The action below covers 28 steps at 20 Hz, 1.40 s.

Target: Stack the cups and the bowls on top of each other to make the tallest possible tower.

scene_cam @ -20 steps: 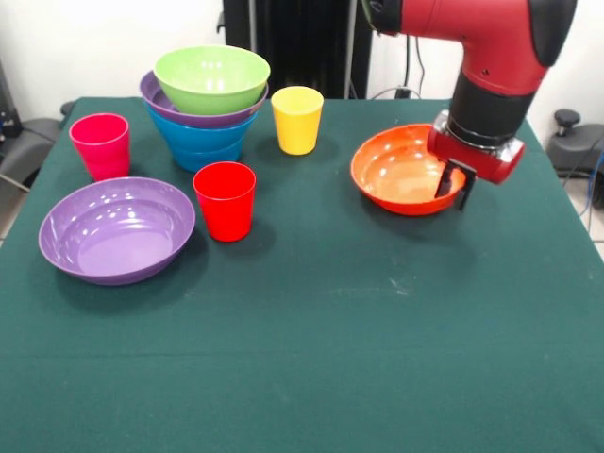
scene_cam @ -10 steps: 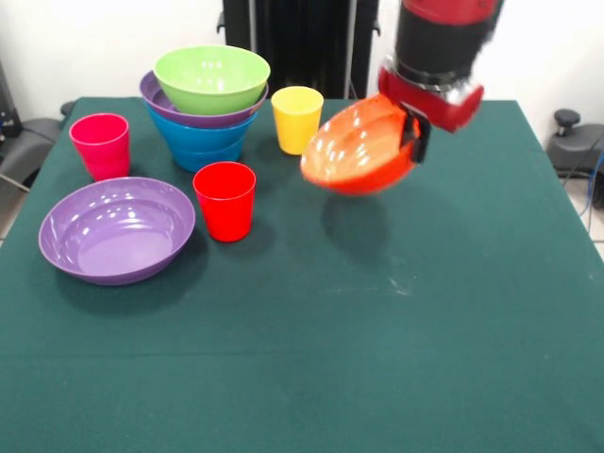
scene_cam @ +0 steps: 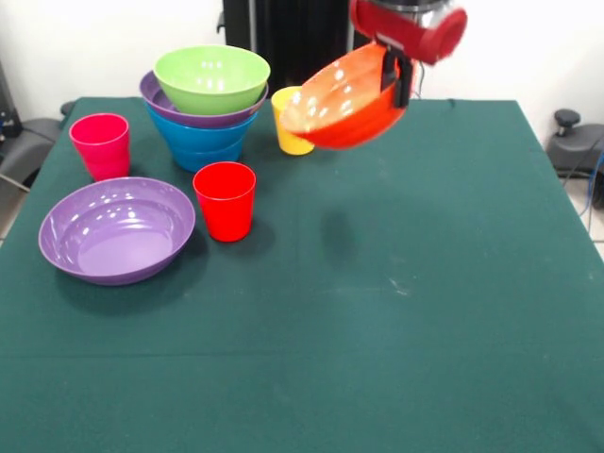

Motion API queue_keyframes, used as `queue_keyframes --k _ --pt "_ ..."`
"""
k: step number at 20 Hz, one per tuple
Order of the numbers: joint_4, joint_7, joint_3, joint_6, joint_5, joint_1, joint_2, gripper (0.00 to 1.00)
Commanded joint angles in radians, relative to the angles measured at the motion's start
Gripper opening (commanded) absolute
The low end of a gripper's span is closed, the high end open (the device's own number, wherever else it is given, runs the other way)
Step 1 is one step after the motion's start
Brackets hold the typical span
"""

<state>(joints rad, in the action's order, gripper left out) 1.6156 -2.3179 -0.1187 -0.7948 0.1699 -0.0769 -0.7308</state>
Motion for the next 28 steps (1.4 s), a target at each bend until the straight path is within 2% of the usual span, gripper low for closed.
queue_keyframes --k 1,8,15,21,28 --pt "0.000 0.186 0.115 -0.185 -0.100 -0.014 -0.064 0.00" --pt "-0.019 0.183 0.122 -0.290 -0.125 -0.029 -0.134 0.00" --pt "0.060 0.218 0.129 -0.288 -0.133 -0.069 -0.230 0.00" --pt "0.171 0.251 0.147 -0.134 -0.129 -0.136 -0.271 0.00" --pt "0.241 0.297 0.175 -0.045 -0.185 -0.215 -0.294 0.00"
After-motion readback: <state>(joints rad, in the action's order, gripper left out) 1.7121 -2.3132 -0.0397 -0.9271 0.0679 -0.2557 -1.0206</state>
